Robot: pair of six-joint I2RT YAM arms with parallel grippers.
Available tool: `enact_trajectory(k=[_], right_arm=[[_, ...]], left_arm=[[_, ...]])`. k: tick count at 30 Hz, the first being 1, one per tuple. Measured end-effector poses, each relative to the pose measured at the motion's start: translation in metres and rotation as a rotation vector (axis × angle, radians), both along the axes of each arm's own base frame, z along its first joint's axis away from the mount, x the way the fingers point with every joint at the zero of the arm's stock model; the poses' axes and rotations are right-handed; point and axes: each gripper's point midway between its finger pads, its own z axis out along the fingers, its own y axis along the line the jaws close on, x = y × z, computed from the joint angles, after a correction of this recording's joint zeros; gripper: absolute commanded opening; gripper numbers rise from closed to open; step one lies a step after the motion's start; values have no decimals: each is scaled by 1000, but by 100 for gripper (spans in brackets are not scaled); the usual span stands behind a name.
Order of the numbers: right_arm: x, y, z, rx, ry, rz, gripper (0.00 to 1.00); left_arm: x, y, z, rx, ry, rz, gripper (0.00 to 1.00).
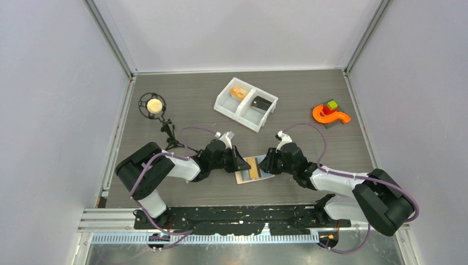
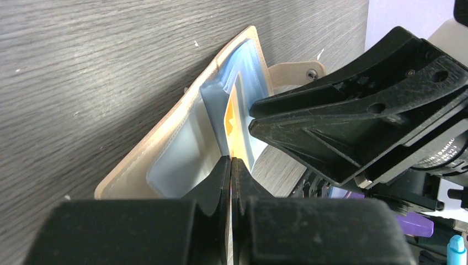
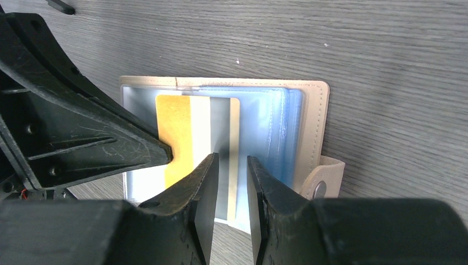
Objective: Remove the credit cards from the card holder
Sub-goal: Remove the credit card from the storage box, then place the credit card in the storage box.
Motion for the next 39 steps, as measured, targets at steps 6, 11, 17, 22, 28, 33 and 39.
enact_trajectory(k=[6,11,17,22,28,33,39], right_arm=[[1,0,0,0,-5,3,34],[1,-4,1,-29,-18,3,36],[6,-9,21,-75,-120,47,40],[14,-6,69,-75,-362,132,41],[20,-6,122,-45,-543,135,45],[31,9,156,-32,-421,121,51],[-5,42,161,14,-585,323,45]], left_arm=[[-3,9,9,18,-3,12,0],[-3,20,18,54,-24,35,0],[-4,42,37,113,-65,82,0],[-6,54,61,116,-111,102,0],[-8,59,95,108,-276,24,0],[-11,73,118,126,-398,5,0],[-17,84,141,103,-367,60,0]])
